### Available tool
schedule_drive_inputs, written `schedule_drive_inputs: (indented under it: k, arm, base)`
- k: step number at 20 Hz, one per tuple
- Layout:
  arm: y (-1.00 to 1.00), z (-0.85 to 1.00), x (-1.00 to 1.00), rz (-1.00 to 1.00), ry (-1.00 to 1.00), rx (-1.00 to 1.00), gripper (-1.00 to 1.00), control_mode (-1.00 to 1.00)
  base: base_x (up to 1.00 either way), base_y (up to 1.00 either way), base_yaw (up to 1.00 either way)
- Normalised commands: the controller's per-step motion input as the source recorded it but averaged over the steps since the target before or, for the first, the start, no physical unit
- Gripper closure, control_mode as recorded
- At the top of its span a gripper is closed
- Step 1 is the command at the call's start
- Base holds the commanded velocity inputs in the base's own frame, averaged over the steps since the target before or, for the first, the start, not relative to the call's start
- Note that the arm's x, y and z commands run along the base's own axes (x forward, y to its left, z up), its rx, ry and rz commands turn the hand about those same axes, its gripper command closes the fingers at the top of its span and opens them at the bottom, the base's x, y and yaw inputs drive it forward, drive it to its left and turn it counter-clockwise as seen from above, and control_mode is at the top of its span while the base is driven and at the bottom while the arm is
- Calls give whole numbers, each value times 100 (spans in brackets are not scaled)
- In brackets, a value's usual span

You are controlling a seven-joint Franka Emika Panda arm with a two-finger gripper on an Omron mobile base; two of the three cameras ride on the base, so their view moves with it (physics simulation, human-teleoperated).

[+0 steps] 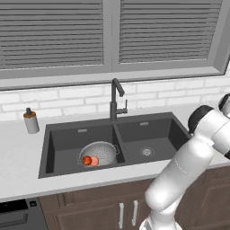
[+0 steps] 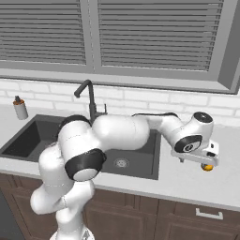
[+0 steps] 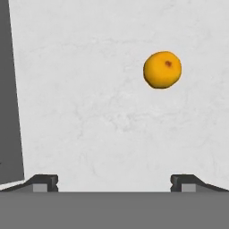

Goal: Put the colander in the sink, put the tangerine, peach, apple in the colander, and turn on the sink faucet and pour water over the colander.

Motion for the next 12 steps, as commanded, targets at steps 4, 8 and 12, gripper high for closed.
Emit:
schedule_drive_inputs:
  k: [4, 8, 12]
  arm:
    - [-8, -1, 21, -2, 0, 4, -100, -100]
    - [-10, -8, 28, -4, 0, 0, -100, -100]
    - [-8, -15, 24, -6, 0, 0, -100, -100]
  base:
    - [0, 0, 0]
    - [0, 0, 0]
    - [0, 0, 0]
